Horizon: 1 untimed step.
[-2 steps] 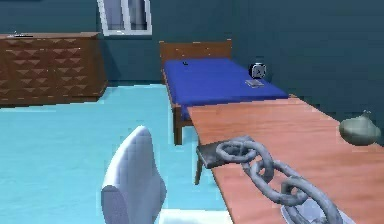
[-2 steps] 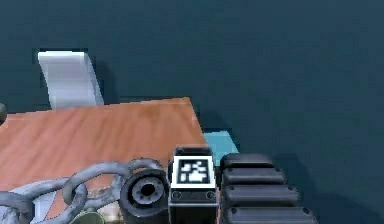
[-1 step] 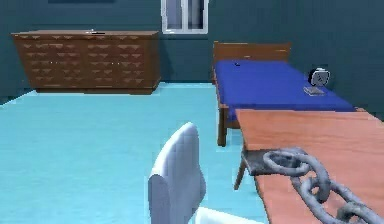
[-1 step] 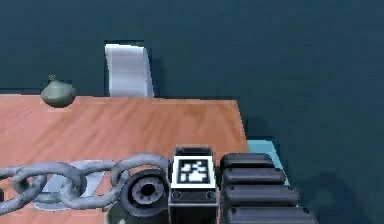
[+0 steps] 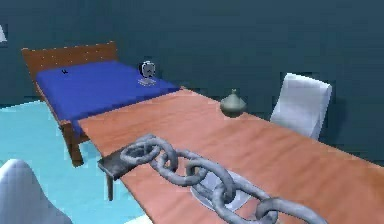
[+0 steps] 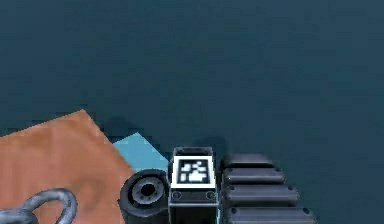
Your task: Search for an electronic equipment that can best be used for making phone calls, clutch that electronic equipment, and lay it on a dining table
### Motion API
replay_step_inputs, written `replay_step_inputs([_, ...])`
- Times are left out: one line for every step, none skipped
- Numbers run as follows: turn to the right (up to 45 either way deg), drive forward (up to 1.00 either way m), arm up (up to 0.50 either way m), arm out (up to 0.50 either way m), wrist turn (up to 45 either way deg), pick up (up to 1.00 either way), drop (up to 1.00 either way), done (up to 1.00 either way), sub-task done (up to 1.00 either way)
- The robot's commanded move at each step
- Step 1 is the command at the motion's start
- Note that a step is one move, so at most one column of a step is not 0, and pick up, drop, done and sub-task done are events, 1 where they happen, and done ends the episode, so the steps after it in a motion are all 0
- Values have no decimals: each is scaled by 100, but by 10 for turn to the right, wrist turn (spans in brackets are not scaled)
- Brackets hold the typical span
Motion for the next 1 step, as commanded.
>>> replay_step_inputs([450, 0, 0, 0, 0, 0, 0, 0, 0])
